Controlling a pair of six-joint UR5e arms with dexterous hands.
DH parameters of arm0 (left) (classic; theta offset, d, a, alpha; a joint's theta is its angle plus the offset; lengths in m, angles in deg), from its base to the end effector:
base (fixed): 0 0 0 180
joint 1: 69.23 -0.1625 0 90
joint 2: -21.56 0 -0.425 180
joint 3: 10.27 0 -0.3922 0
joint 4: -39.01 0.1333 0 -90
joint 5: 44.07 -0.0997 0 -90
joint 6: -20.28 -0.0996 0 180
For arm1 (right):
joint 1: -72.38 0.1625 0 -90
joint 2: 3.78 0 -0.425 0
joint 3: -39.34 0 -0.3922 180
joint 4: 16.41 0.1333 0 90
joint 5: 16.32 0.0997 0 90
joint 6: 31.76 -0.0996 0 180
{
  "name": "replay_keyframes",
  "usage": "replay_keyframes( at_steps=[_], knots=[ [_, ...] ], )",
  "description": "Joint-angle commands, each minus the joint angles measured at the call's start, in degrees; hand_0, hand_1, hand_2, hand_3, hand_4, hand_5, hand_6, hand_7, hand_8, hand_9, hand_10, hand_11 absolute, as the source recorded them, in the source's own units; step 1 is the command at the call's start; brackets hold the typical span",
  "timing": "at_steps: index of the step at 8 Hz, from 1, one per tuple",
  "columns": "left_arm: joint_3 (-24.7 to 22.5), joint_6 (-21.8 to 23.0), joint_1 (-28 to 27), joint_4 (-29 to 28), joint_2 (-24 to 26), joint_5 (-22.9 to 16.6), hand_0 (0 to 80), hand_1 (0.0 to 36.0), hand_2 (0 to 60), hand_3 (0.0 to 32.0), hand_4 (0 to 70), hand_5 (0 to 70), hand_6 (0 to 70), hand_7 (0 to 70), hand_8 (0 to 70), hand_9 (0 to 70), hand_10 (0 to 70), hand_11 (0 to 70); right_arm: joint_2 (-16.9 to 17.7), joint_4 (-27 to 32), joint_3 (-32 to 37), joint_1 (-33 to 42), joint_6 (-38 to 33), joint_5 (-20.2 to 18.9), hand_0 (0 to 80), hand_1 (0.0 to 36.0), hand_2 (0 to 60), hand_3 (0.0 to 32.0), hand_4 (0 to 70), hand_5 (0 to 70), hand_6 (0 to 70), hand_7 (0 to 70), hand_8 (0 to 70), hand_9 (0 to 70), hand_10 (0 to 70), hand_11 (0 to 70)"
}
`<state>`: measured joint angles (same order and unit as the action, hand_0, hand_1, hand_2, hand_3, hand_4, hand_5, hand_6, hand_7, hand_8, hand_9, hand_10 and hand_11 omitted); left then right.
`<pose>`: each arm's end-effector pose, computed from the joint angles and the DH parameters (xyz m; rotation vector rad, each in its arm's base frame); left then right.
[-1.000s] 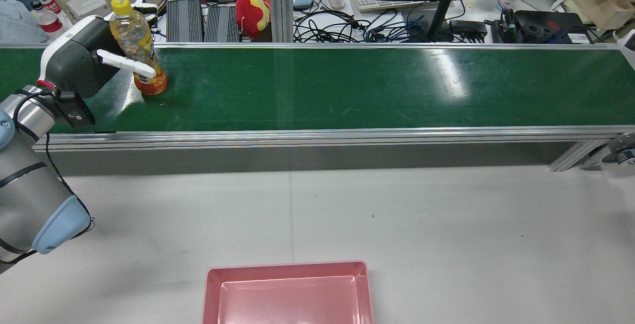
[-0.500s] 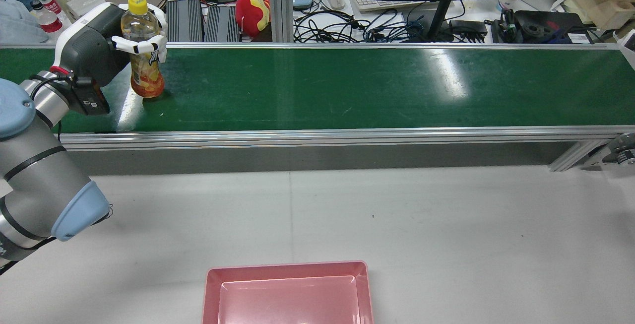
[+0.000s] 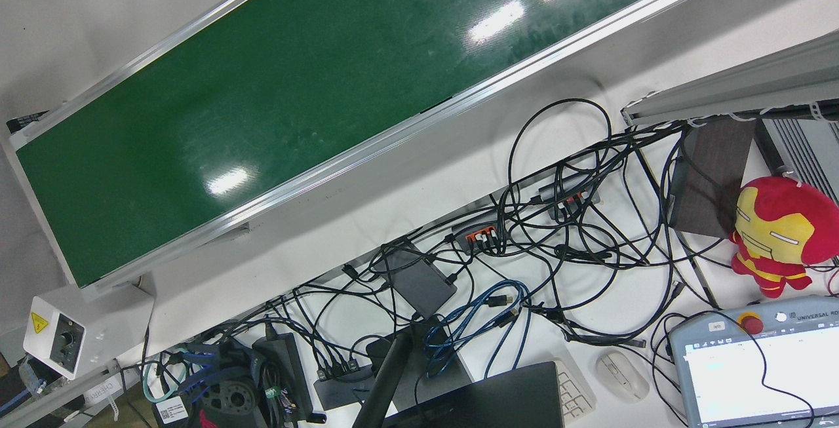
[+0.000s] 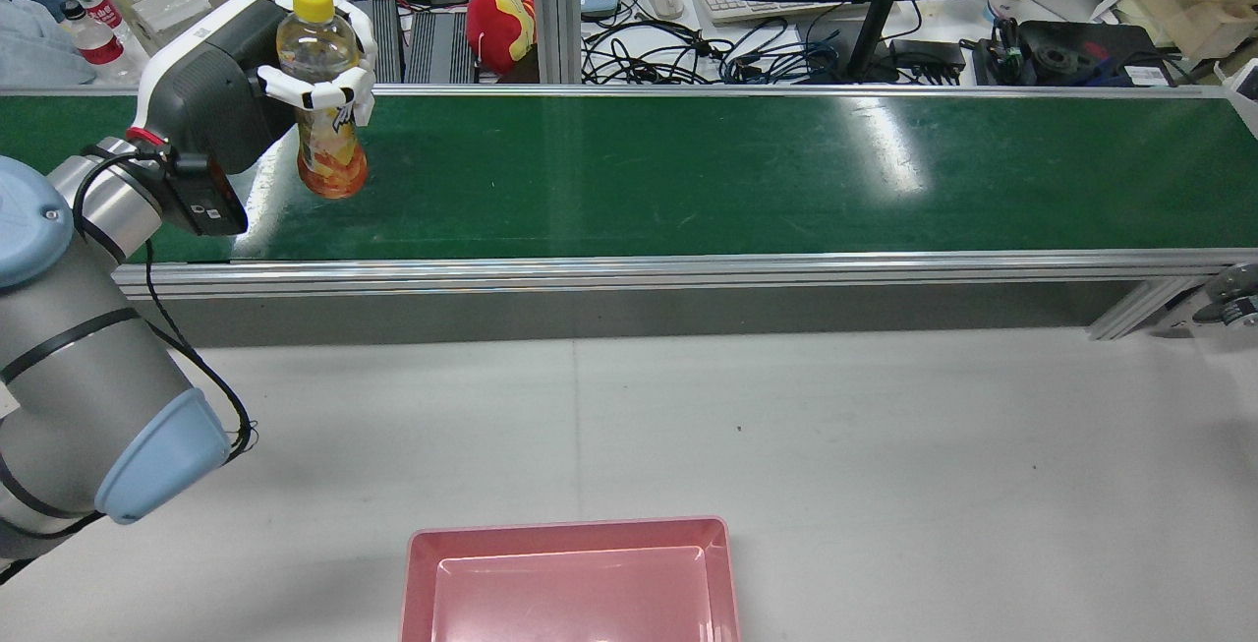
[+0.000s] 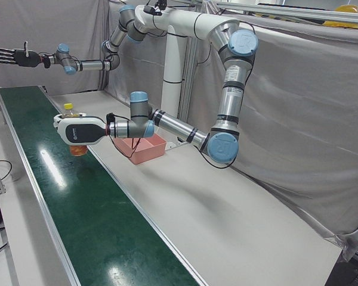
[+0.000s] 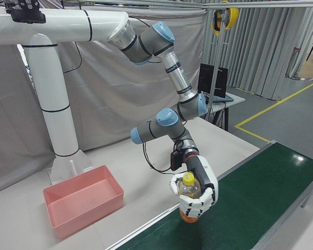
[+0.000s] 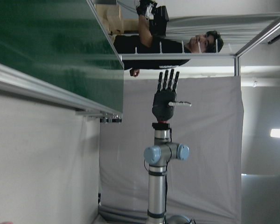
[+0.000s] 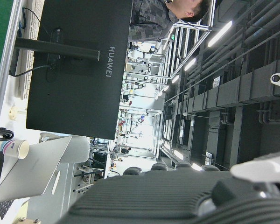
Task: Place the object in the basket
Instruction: 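Carry the bottle with the left hand down over the pink tray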
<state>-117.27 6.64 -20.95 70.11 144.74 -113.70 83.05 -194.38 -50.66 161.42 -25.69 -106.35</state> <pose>0.2770 -0.5630 0.2807 -0.2747 2.3219 -1.6563 0.1245 -0.5255 0.6554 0.1002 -2.2583 2.0602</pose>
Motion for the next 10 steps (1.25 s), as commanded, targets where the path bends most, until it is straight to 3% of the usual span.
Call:
replay_keyframes(
  at_steps=[1, 3, 6, 8, 10],
  knots=[
    [-6.4, -1.3, -13.2, 6.2, 2.9, -0.1, 70.0, 36.0, 60.0, 0.0, 70.0, 70.0, 70.0, 70.0, 70.0, 70.0, 68.0, 70.0, 0.0, 0.0, 0.0, 0.0, 0.0, 0.0, 0.0, 0.0, 0.0, 0.0, 0.0, 0.0, 0.0, 0.0, 0.0, 0.0, 0.0, 0.0],
    [-6.5, -4.8, -20.1, 8.2, 7.1, -0.1, 79.5, 36.0, 60.0, 0.0, 70.0, 70.0, 70.0, 70.0, 70.0, 70.0, 67.4, 70.0, 0.0, 0.0, 0.0, 0.0, 0.0, 0.0, 0.0, 0.0, 0.0, 0.0, 0.0, 0.0, 0.0, 0.0, 0.0, 0.0, 0.0, 0.0],
    [-12.1, -6.6, -26.6, 8.6, 6.5, -0.4, 64.7, 36.0, 60.0, 0.0, 70.0, 70.0, 70.0, 70.0, 70.0, 70.0, 63.6, 70.0, 0.0, 0.0, 0.0, 0.0, 0.0, 0.0, 0.0, 0.0, 0.0, 0.0, 0.0, 0.0, 0.0, 0.0, 0.0, 0.0, 0.0, 0.0],
    [-12.4, -8.9, -30.6, 8.8, 6.2, -2.3, 63.0, 36.0, 60.0, 0.0, 70.0, 70.0, 70.0, 70.0, 70.0, 70.0, 57.8, 70.0, 0.0, 0.1, 0.0, 0.0, 0.0, 0.0, 0.0, 0.0, 0.0, 0.0, 0.0, 0.0, 0.0, 0.0, 0.0, 0.0, 0.0, 0.0],
    [-12.4, -13.8, -34.6, 8.4, 4.2, -2.6, 59.5, 36.0, 60.0, 0.0, 70.0, 70.0, 70.0, 70.0, 70.0, 70.0, 54.2, 70.0, 0.0, 0.1, 0.0, 0.0, 0.0, 0.0, 0.0, 0.0, 0.0, 0.0, 0.0, 0.0, 0.0, 0.0, 0.0, 0.0, 0.0, 0.0]
  ],
)
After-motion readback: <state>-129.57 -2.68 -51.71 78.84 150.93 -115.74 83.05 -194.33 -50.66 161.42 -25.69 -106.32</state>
